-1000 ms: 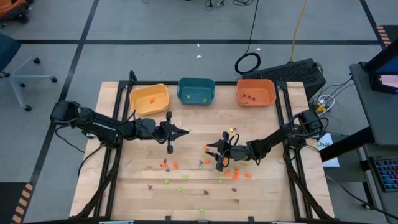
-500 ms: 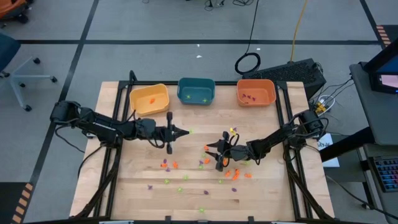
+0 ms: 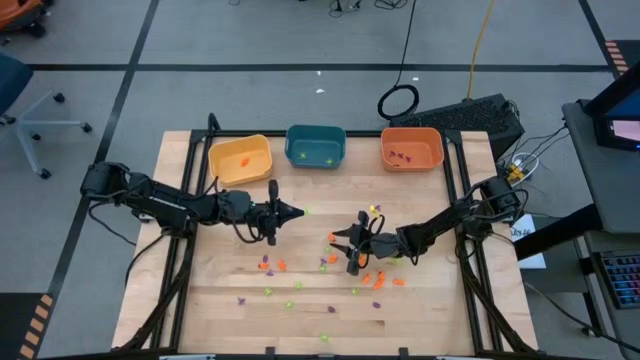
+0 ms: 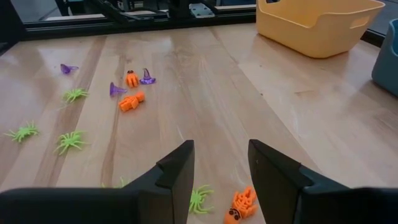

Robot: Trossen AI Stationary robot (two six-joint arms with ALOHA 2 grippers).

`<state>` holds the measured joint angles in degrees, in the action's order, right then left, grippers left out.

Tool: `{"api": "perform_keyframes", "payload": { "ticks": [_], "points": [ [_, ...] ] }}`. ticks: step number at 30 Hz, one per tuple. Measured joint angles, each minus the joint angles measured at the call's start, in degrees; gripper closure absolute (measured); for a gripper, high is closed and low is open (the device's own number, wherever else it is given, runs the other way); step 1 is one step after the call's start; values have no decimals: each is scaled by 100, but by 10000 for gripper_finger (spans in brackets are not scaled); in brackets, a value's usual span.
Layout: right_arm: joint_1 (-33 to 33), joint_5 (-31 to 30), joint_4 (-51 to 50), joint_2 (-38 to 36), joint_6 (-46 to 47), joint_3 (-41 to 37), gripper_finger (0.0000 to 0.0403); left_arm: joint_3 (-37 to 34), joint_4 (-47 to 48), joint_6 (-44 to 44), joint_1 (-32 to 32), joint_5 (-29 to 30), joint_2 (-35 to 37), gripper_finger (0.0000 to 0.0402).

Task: Sort Halloween decoration
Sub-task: Put the green spider toy into the blue bin

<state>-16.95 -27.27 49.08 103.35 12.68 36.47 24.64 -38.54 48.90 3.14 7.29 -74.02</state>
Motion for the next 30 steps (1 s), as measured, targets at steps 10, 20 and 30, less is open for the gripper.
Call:
{"api": "perform_keyframes", "payload": {
  "ticks": [10,20,30],
  "points": [
    [0,0,0,0,-4,0,266,0,1,-329,0,2,0,402],
    [0,2,0,0,-4,0,266,2,5,-1111,-6,48,0,402],
    [0,2,0,0,-6,0,266,23,10,-2058,-6,770,0,402]
  ]
}}
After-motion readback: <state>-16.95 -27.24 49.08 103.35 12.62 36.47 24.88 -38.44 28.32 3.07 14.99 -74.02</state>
